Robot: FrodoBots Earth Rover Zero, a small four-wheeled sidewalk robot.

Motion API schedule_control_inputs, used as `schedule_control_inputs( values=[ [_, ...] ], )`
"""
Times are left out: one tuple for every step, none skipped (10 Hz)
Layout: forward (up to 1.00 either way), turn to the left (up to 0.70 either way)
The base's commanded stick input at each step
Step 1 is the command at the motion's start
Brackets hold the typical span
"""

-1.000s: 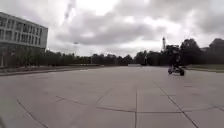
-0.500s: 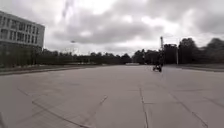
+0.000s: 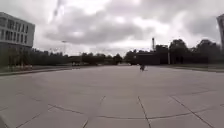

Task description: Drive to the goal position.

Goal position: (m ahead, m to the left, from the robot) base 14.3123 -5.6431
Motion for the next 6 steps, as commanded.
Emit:
schedule_control_inputs(
  values=[
    [1.00, 0.00],
    [1.00, -0.16],
    [1.00, -0.23],
    [1.00, 0.00],
    [1.00, -0.05],
    [1.00, -0.24]
  ],
)
